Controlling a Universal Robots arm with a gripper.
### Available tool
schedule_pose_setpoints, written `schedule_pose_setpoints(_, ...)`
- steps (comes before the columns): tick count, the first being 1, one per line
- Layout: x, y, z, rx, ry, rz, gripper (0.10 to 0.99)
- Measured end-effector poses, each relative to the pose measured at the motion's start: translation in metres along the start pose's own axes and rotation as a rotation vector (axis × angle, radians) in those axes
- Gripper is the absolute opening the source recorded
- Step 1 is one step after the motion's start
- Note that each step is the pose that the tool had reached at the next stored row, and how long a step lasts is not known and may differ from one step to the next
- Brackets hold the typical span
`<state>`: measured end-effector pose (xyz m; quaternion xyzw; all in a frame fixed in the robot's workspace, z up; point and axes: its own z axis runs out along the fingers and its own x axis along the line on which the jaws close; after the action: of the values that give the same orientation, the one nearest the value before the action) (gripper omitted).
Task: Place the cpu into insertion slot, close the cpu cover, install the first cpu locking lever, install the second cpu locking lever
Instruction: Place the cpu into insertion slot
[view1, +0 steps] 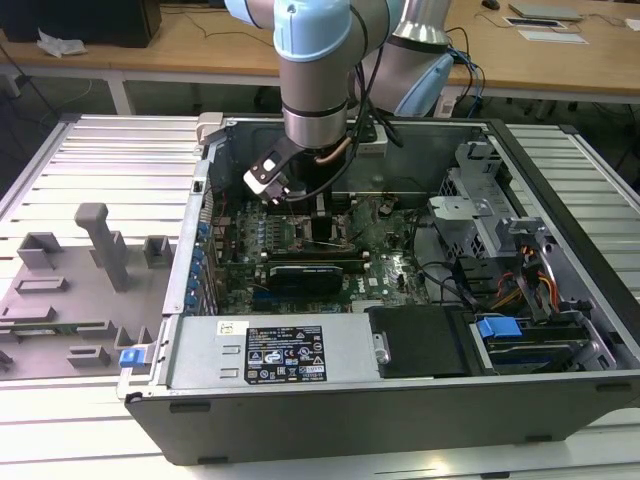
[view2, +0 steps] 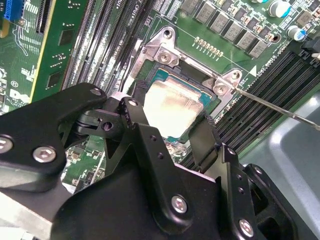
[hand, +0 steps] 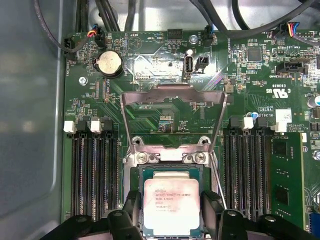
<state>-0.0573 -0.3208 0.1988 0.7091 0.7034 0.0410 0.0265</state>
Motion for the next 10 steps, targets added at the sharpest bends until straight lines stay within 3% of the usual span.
schedule_pose_setpoints(7, 0.0002, 0.0011, -0.0107, 0.0, -0.0002, 0.0, 0.616)
schedule_pose_setpoints(10, 0.0002, 0.0011, -0.0108, 0.0, -0.0003, 0.0, 0.616)
